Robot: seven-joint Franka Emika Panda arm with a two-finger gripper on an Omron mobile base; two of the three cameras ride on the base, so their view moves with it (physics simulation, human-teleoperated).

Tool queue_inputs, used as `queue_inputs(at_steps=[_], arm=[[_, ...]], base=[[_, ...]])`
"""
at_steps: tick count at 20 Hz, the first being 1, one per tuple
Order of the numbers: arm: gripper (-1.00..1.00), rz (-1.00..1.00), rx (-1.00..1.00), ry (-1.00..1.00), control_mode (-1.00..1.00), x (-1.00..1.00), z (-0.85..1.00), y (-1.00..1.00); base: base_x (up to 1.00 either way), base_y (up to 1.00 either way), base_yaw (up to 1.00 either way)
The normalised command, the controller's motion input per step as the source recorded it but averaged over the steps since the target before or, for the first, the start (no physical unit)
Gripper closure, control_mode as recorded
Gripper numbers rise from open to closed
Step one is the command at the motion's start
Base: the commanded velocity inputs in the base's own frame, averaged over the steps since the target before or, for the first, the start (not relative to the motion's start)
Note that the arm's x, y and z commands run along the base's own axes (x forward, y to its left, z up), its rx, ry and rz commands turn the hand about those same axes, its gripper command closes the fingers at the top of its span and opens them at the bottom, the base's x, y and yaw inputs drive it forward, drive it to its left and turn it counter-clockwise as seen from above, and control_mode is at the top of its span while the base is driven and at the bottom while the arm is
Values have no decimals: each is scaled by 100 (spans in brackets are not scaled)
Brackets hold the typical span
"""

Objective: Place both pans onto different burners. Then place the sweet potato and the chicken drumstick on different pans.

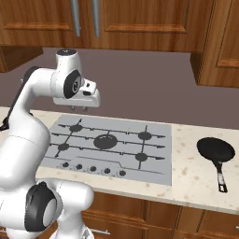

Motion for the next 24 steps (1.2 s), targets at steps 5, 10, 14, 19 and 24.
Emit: queue_inputs(at_steps=[5,10,14,19,24], arm=[[-100,0,0,-3,-100,-16,0,4],[-100,0,0,-12,-100,-76,-9,0],[-100,0,0,-6,-100,-76,-26,-3],[-100,-1,4,1,-100,-52,-34,-1],[-100,-1,4,2,-100,-34,-9,4]], base=[[0,0,0],[0,0,0],[0,0,0],[0,0,0],[0,0,0]])
